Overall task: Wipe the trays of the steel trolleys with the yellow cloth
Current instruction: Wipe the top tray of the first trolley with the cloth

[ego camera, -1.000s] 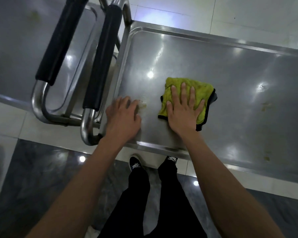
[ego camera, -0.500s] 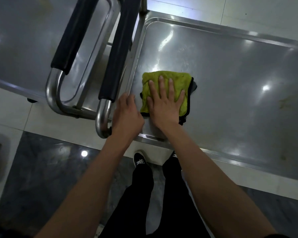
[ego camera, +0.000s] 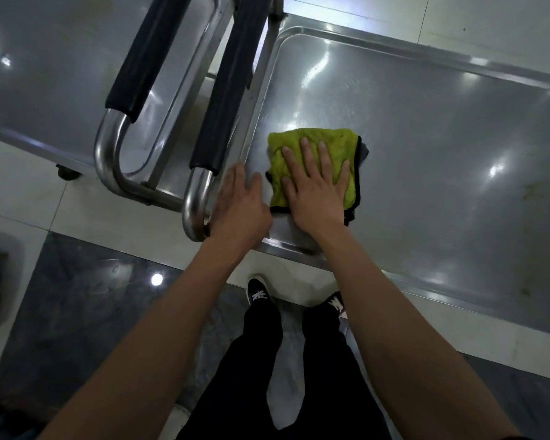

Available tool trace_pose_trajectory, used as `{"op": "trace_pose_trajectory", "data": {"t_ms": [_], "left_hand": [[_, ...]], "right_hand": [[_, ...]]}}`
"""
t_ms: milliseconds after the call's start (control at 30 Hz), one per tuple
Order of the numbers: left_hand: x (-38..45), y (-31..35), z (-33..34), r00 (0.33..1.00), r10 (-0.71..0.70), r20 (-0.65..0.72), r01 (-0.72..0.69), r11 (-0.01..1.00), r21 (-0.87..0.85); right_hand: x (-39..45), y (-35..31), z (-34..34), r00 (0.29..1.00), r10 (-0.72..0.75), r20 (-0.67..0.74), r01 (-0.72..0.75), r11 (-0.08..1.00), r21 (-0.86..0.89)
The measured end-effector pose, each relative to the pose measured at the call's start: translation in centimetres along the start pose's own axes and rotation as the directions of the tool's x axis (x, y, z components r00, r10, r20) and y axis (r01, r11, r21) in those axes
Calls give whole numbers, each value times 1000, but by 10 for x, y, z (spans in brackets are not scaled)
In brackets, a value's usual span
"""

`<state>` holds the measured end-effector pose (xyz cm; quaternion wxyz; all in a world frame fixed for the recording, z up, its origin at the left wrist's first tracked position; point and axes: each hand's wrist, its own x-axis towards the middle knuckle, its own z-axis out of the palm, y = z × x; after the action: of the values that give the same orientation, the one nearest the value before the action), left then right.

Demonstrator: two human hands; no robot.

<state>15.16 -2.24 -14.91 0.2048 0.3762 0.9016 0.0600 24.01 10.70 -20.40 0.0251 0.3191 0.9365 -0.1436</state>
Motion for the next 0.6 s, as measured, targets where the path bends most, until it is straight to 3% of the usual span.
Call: {"op": "trace_pose_trajectory", "data": {"t_ms": [133,233,367,600], "left_hand": [[-2,14,2,998,-54,23,52,996,69],[-4,51,8,996,76,36,-81,978,190],[-11,111,27,977,200,76,-211,960,184],[-22,135,47,989,116,96,-131,977,168]], "right_hand": [[-26,50,-9,998,65,-15,-65,998,-2],[-46,85,-16,994,109,-22,-110,994,-9],[-75,133,-26,985,170,-13,-170,985,-5],[-115,206,-40,973,232,-18,-232,973,-3]]}}
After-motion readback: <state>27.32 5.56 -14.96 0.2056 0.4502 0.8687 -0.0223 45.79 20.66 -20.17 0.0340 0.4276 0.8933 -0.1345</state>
